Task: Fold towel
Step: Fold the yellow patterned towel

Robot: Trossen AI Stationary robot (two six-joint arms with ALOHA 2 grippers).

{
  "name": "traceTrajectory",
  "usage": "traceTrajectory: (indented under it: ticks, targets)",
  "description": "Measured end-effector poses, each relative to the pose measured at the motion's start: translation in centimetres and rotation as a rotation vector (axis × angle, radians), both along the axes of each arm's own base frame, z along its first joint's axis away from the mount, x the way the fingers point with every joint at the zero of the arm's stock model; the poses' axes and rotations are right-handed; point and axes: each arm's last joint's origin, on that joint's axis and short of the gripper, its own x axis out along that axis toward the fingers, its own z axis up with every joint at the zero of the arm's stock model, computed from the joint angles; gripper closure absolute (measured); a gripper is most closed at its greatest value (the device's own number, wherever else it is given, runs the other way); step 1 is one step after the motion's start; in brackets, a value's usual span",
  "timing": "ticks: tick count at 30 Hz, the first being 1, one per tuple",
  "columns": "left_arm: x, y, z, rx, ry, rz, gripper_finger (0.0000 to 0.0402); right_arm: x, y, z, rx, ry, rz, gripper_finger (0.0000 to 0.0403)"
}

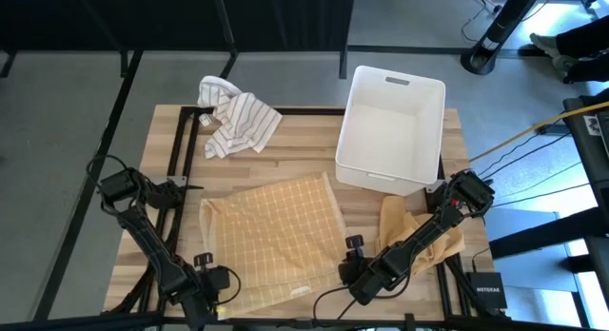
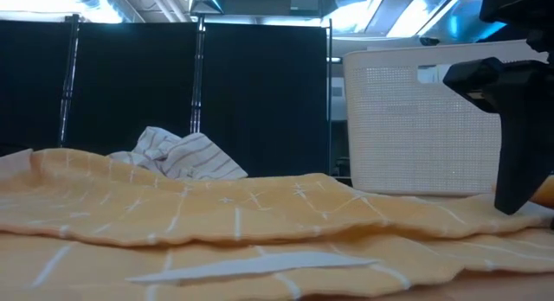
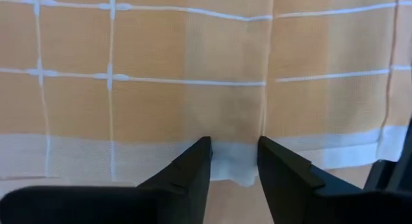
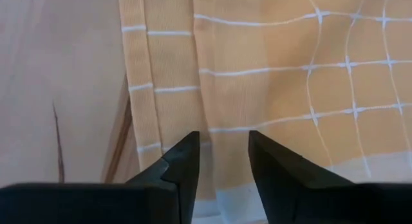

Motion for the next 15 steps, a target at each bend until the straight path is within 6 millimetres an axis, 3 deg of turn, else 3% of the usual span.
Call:
traceTrajectory:
  ticks: [11, 15]
  targets:
    - [-0.8, 1.0, 0.4, 0.066, 0.104, -0.032, 0.0389, 0.0, 0.0, 0.0, -0.037, -0.01, 0.043, 0.0392]
    - [-1.1, 1.7, 1.0, 0.105, 0.122, -0.031, 0.0398, 0.1, -0.1, 0.1, -0.071, -0.044, 0.02, 0.0392]
